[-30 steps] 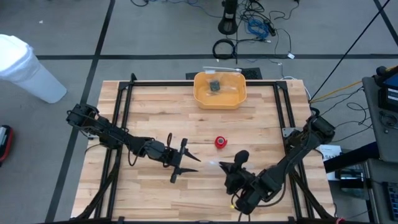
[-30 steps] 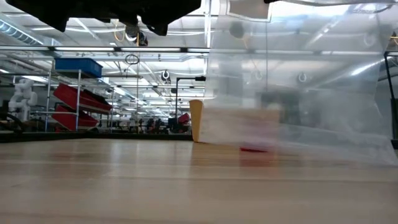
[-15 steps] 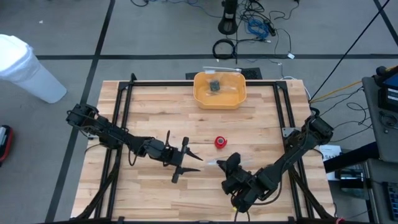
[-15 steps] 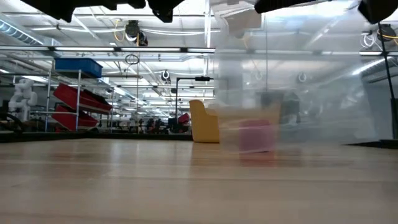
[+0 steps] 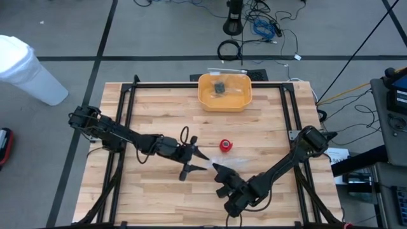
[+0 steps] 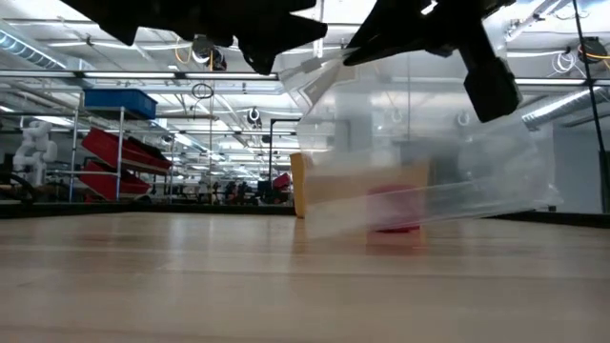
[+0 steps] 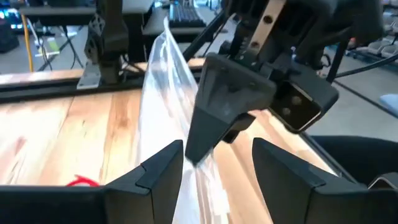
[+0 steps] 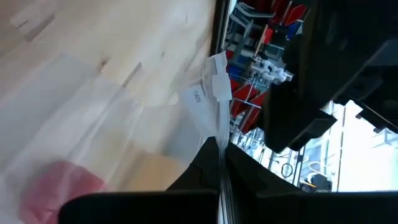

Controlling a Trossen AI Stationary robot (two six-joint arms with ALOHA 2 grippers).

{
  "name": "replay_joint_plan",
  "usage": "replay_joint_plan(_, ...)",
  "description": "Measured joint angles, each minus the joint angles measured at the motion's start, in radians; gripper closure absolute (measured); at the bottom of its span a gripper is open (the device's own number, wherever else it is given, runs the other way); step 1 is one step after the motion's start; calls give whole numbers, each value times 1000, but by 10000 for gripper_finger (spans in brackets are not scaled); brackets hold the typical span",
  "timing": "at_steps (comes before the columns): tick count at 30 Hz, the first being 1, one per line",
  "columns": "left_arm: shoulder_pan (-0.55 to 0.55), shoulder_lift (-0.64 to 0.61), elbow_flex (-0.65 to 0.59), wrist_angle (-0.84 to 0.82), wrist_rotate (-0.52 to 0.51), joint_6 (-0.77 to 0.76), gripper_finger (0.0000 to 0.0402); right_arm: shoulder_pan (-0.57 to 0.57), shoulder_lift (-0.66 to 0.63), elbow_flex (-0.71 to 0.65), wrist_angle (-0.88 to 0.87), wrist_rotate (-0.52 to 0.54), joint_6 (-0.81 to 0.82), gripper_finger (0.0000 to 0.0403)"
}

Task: Roll bandage
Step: Put the rolled red bandage into the transparent zip bag

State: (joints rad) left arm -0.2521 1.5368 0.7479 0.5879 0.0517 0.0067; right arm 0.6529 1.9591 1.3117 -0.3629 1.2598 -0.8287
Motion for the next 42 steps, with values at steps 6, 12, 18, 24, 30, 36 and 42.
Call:
replay_joint_plan(6, 5, 4, 0, -12, -2, -18, 203, 0, 2, 0, 15, 12, 21, 403)
replay_joint_plan(12, 7, 34, 0, -7, -8, -54, 206, -4, 0, 0, 56, 27, -25, 403)
replay_joint_plan(18, 16, 69, 0, 20, -14, -56, 254, -17, 0, 0, 56, 27, -21, 403)
replay_joint_plan(24, 41, 78, 0, 28, -11, -79, 315, -20, 0, 0, 62, 29, -22, 403)
replay_joint_plan(30, 45, 78, 0, 29, 19, -69, 370, -19, -1, 0, 67, 27, -21, 403)
replay_joint_plan(36, 45, 78, 0, 22, 29, -47, 397, -18, -1, 0, 67, 26, 97, 399)
replay_joint_plan(42, 44, 78, 0, -1, 6, -44, 400, 8, -29, 0, 46, -44, 354, 361)
